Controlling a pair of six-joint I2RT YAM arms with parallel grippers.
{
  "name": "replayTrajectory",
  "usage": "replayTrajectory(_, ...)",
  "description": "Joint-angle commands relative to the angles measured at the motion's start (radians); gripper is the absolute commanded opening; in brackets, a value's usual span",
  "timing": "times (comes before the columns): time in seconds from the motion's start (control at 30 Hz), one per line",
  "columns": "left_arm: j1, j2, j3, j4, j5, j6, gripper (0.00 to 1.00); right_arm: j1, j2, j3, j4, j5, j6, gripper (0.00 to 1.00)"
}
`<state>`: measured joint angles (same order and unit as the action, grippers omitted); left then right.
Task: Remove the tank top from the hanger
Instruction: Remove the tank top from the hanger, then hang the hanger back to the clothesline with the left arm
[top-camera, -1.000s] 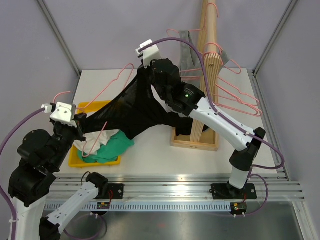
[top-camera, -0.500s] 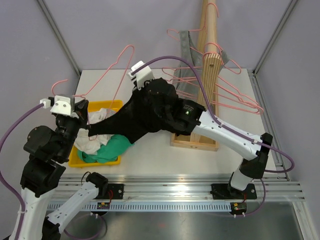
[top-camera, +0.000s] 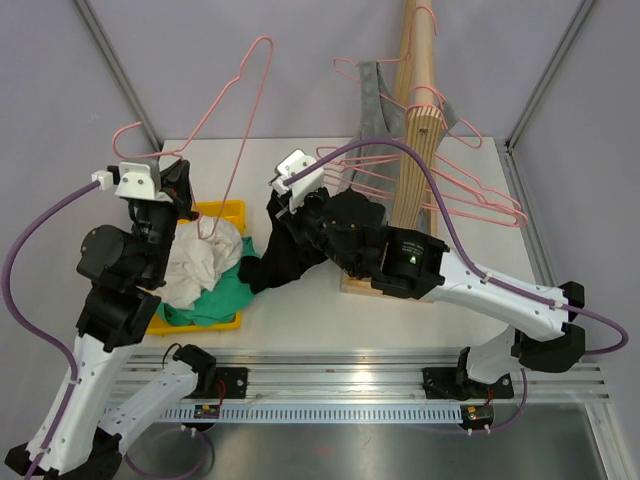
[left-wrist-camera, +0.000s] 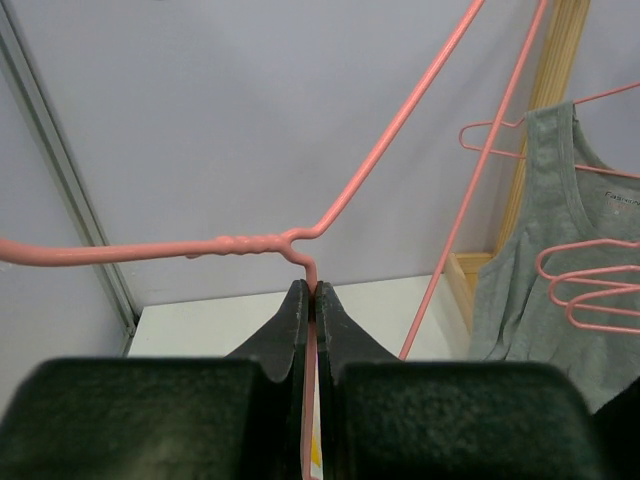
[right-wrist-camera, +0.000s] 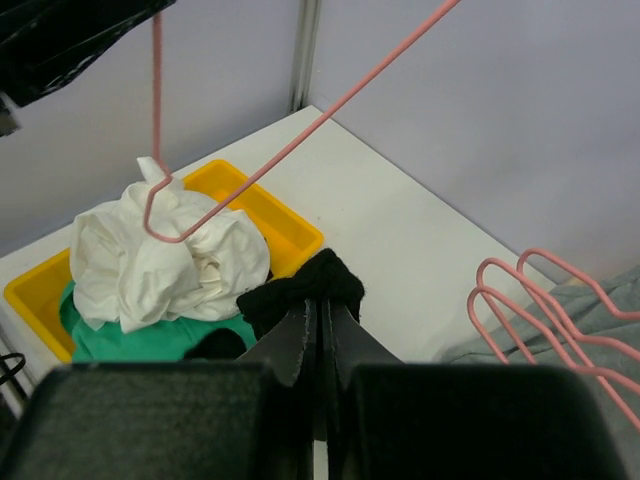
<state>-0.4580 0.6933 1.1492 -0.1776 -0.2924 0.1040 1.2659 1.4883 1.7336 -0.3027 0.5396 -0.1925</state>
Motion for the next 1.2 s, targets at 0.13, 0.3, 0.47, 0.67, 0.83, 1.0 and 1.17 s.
replayTrajectory(0.13,-0.005,0.112,0.096,0.119,0.041,-0.017,0.00,0.029,-0.037,-0.048,0.034,0.036,0.030,0.00)
replayTrajectory(0.3,-0.005,0.153,0.168,0.027,0.056,0.002,0.00,0.029,-0.025,-0.071,0.020,0.049,0.045,0.00)
replayTrajectory(0.47,-0.005,0.161,0.214,-0.039,0.042,0.031,0.00,0.029,-0.029,-0.056,-0.030,0.059,0.062,1.00)
replayTrajectory(0.67,-0.005,0.199,0.314,-0.123,0.041,0.108,0.00,0.029,-0.101,-0.051,-0.076,0.071,0.053,0.99)
replayTrajectory(0.83,-0.005,0.322,0.492,-0.265,0.179,0.218,0.00,0.027,-0.219,-0.039,-0.145,0.117,0.048,0.99)
replayTrajectory(1.0,0.002,0.458,0.670,-0.397,0.344,0.272,0.00,0.029,-0.351,-0.054,-0.171,0.220,0.018,1.00)
replayTrajectory(1.17,0.005,0.599,0.867,-0.529,0.461,0.318,0.00,0.029,-0.491,-0.028,-0.309,0.207,0.070,0.99)
